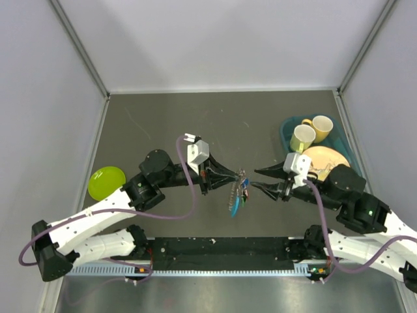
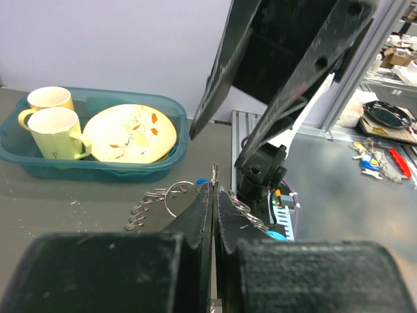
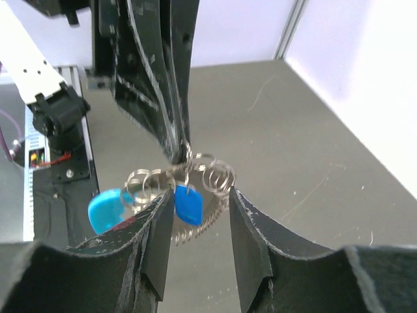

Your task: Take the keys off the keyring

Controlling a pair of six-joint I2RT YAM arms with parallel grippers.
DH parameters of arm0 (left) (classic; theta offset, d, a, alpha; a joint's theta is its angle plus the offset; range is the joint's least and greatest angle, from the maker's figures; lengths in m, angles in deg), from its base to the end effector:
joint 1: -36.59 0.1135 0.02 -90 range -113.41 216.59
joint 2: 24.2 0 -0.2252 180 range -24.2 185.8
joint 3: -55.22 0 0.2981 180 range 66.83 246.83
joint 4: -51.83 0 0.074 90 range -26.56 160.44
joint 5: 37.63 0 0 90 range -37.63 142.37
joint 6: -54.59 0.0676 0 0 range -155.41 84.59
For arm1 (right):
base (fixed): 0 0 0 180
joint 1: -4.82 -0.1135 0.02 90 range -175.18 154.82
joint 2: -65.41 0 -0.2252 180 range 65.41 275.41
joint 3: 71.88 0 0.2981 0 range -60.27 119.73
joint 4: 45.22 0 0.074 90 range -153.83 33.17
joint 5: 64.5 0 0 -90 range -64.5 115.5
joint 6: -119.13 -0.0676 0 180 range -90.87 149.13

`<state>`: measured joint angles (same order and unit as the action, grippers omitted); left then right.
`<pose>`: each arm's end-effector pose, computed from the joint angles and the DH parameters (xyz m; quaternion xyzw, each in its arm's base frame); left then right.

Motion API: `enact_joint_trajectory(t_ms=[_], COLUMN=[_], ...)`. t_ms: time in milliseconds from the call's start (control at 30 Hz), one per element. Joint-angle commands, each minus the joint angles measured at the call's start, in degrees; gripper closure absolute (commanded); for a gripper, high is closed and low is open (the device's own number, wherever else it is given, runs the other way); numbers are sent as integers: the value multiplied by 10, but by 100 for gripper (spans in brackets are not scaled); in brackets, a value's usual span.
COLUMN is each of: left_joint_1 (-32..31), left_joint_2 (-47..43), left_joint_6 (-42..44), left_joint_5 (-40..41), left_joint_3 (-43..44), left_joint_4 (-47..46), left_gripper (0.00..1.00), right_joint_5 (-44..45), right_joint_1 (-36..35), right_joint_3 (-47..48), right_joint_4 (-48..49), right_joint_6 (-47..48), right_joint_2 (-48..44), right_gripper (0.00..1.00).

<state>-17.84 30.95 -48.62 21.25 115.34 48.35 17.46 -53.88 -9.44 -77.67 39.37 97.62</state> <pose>0.1570 -0.2796 0.3435 0.4116 0.5174 -0.5516 0.5086 0.1103 0.1996 0.3782 -0.4469 0.5652 0.3299 0.6099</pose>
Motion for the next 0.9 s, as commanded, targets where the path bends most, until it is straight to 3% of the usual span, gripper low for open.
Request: enact_joint_trajectory(t_ms=[0, 167, 867], left_joint_1=[-1, -1, -1], left_joint_2=[5, 14, 5], left_joint_6=[6, -16, -18], left_joint_5=[-46, -74, -55], left_joint_3=[17, 16, 12], left_joint_4=[-44, -71, -71], left_gripper=[100, 100, 100], right_joint_5=[-20, -40, -62], right_joint_1=[7, 5, 5], right_joint_3=[37, 33, -24], right_joint_4=[43, 62, 75], right_joint_6=[-13, 3, -44], right_joint_2=[0, 22, 4], right_gripper=[62, 74, 74])
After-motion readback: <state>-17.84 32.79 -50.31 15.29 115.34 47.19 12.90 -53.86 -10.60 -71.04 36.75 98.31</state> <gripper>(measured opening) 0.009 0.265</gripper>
